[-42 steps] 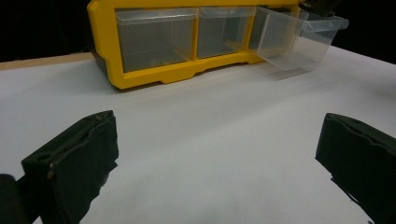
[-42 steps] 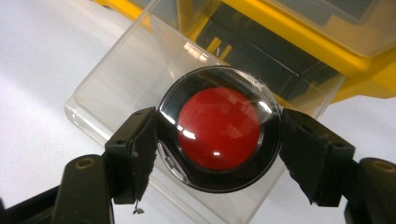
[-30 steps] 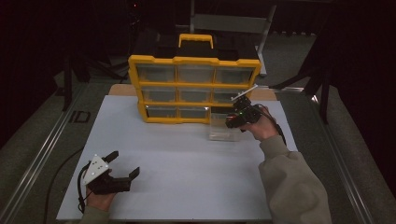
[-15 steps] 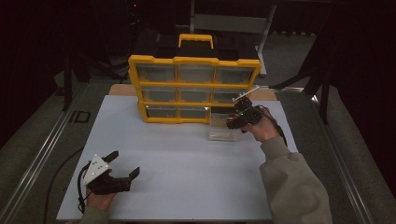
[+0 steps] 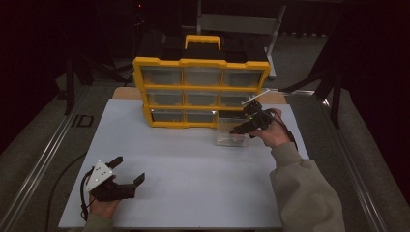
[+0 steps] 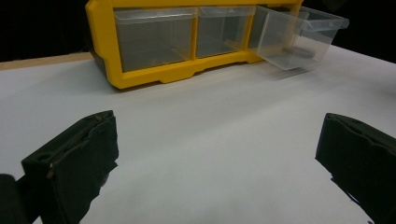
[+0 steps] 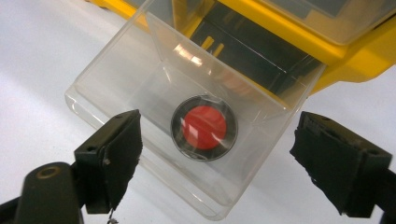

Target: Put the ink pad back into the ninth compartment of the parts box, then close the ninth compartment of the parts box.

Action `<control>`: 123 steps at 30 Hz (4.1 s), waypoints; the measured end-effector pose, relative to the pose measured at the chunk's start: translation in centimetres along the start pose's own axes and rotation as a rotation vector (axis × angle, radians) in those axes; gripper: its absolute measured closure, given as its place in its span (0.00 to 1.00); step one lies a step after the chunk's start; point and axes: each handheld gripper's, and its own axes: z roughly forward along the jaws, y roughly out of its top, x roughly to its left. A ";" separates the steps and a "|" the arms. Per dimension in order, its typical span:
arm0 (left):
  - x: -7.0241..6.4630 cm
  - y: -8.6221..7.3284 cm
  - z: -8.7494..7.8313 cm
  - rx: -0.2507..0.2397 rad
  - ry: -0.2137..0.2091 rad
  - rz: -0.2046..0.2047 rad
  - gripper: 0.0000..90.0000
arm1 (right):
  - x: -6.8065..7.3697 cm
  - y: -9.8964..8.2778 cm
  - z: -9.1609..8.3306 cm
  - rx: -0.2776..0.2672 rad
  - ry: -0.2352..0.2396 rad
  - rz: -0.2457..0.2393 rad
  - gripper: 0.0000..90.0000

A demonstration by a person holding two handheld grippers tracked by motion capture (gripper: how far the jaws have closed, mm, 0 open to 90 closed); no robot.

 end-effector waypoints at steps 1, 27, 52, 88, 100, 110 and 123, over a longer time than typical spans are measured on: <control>0.0 0.0 0.0 0.001 0.001 0.001 0.00 | 0.0 0.0 0.0 0.003 -0.004 0.001 0.16; 0.0 0.0 0.0 -0.002 -0.001 -0.002 0.00 | 0.8 -0.8 -1.1 -0.012 -0.004 -0.046 0.16; 0.0 0.0 0.0 -0.004 -0.002 -0.003 0.00 | 1.3 -2.1 -2.0 -0.024 0.000 -0.049 0.16; 0.0 0.0 -0.1 -0.005 -0.001 -0.001 0.00 | 1.6 -4.7 -2.2 -0.011 0.027 -0.041 0.18; 0.0 0.0 -0.1 -0.006 -0.002 -0.004 0.00 | 1.8 -5.3 -1.7 -0.001 0.040 -0.044 0.18; 0.0 0.0 0.0 -0.005 -0.002 -0.004 0.00 | 2.1 -5.6 -1.7 0.001 0.044 -0.052 0.18; 0.0 0.0 0.0 -0.003 -0.002 -0.003 0.00 | 2.4 -6.0 -1.5 0.001 0.048 -0.064 0.23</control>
